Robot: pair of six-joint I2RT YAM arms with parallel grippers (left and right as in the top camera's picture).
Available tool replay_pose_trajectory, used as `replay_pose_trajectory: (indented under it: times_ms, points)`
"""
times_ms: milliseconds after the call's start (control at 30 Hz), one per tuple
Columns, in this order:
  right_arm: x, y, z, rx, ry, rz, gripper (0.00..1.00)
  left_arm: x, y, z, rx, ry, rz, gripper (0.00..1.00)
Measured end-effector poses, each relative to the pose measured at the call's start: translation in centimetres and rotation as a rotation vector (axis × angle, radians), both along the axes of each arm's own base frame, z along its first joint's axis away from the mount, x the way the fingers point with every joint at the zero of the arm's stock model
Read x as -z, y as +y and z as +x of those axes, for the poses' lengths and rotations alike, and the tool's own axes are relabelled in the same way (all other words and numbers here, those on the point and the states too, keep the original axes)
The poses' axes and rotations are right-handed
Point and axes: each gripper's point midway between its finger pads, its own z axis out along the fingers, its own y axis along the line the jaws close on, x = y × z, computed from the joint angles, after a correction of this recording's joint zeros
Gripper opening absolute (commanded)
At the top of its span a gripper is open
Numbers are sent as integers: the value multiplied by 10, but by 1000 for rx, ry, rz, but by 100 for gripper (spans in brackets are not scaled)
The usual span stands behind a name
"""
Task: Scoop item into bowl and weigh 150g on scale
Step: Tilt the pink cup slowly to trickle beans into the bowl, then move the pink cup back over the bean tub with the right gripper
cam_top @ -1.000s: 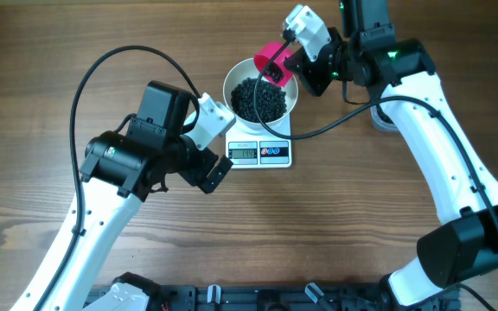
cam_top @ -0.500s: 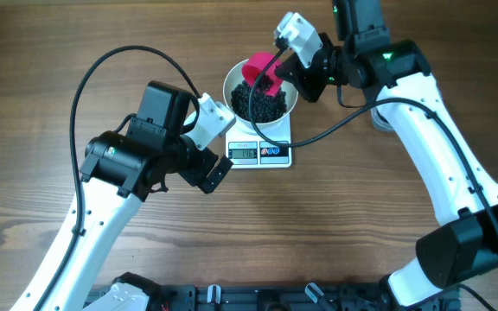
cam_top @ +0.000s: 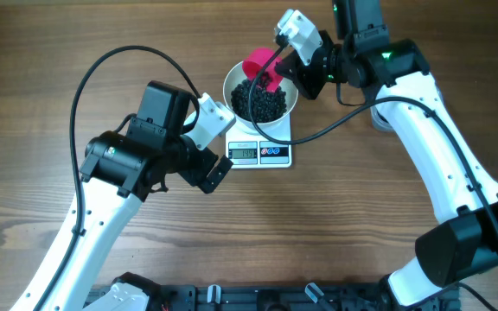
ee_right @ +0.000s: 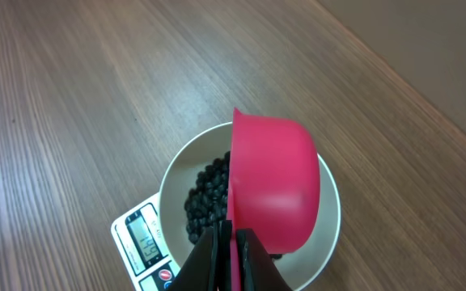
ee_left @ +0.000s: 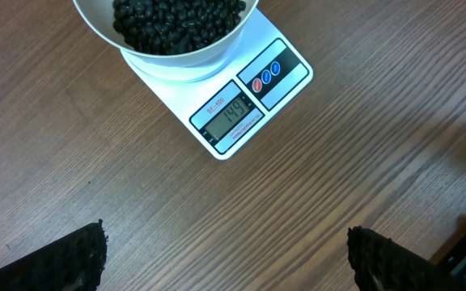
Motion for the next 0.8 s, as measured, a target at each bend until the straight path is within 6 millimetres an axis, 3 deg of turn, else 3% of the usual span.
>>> replay_pose_trajectory:
  times_ms: [800]
  points:
    - [-2, 0, 4, 42, 13, 19, 4, 0, 0, 0, 0, 0, 0, 100]
